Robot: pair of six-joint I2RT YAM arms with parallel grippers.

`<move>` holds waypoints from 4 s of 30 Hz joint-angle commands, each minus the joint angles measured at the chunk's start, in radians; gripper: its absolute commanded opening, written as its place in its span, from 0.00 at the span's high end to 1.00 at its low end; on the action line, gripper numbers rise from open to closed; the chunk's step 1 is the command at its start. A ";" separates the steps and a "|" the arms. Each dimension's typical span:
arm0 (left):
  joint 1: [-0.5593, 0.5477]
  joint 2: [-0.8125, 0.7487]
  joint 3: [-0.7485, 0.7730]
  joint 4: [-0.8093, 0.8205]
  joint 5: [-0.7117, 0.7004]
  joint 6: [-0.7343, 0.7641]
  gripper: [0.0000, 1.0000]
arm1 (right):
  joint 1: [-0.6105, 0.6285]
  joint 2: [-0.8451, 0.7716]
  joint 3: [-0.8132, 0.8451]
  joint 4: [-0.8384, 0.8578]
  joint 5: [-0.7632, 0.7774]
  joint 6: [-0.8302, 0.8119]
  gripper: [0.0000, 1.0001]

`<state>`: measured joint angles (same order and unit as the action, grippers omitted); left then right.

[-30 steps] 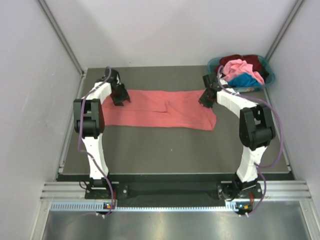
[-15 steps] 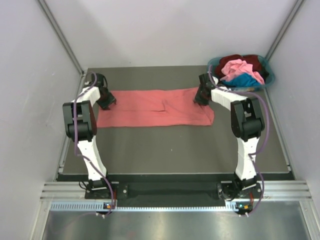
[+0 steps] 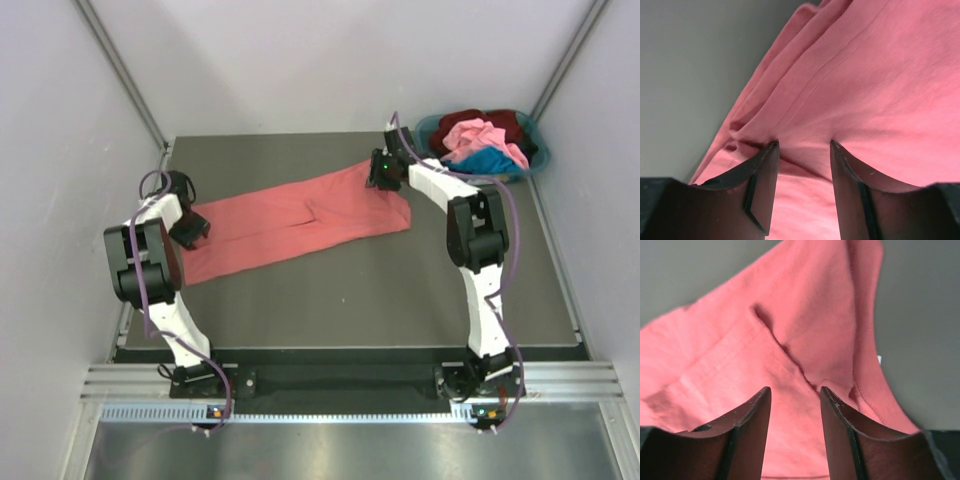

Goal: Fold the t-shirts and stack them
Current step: Fold the tshirt

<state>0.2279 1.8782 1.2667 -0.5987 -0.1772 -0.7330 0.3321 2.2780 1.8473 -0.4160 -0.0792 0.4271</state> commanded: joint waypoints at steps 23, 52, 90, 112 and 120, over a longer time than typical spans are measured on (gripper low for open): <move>-0.082 0.135 0.070 -0.024 0.093 0.063 0.49 | 0.079 -0.100 -0.219 0.025 0.182 0.314 0.62; -0.272 -0.156 -0.052 -0.027 0.088 -0.037 0.48 | -0.011 -0.152 -0.089 0.137 -0.223 0.121 0.83; -0.240 0.030 0.026 -0.044 0.019 0.064 0.48 | -0.119 -0.252 -0.399 0.201 -0.211 0.091 0.95; -0.197 -0.122 -0.243 -0.044 -0.081 -0.063 0.49 | -0.173 -0.163 -0.313 0.123 -0.002 -0.028 0.94; -0.200 -0.205 -0.156 -0.016 0.010 0.065 0.48 | -0.036 -0.278 -0.261 0.017 0.073 0.131 0.90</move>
<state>0.0231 1.7081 1.0512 -0.5812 -0.2028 -0.7506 0.2054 2.0899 1.5265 -0.3523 -0.0582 0.4755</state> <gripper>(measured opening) 0.516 0.100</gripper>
